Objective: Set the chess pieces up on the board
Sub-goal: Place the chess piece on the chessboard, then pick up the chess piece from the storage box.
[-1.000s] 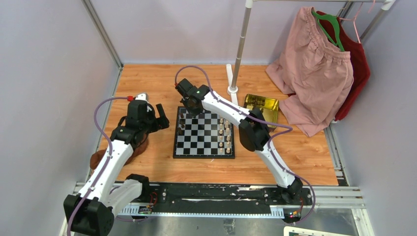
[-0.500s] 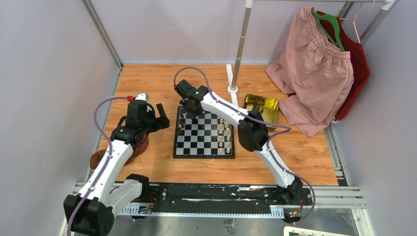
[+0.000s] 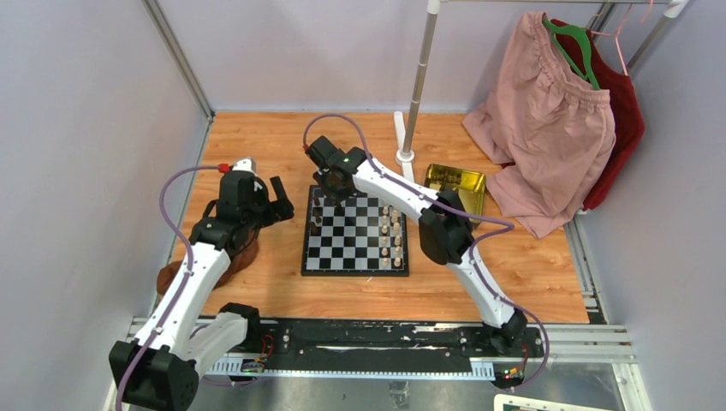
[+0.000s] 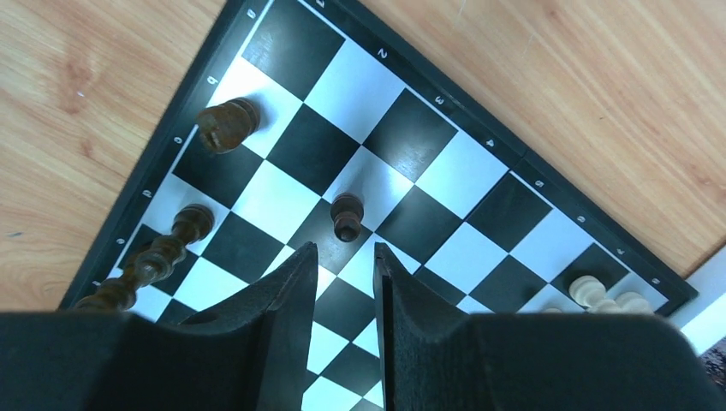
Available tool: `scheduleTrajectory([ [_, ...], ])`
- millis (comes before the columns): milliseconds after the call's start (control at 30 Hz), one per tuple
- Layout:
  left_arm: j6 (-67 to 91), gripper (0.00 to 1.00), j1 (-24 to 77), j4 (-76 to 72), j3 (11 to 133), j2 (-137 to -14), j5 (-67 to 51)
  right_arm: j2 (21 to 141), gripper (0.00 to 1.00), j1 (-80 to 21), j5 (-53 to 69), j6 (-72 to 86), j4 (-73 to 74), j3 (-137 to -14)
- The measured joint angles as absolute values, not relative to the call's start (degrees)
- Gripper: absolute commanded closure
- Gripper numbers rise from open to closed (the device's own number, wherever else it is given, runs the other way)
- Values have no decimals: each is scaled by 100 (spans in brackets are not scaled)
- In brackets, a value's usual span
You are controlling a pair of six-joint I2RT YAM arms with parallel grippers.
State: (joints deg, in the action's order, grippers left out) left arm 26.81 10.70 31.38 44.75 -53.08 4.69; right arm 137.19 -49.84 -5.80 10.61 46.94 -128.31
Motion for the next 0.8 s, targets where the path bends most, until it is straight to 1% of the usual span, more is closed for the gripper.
scheduleTrajectory([
  [167, 2646, 1, 1103, 3192, 4831, -5402, 462, 13288, 65, -4888, -593, 1046, 4591, -12759],
  [333, 2443, 2, 1592, 3199, 5513, -5990, 449, 12492, 65, -4580, -652, 1048, 4355, -12390],
  [533, 2161, 5, 2296, 3269, 6372, -7194, 379, 11225, 65, -3656, -856, 1138, 3756, -11142],
  [667, 1986, 8, 2611, 3317, 6790, -7961, 327, 10864, 65, -3052, -947, 1240, 3507, -10392],
  [800, 1831, 13, 2808, 3395, 7146, -8525, 327, 10746, 65, -2692, -965, 1306, 3345, -9832],
])
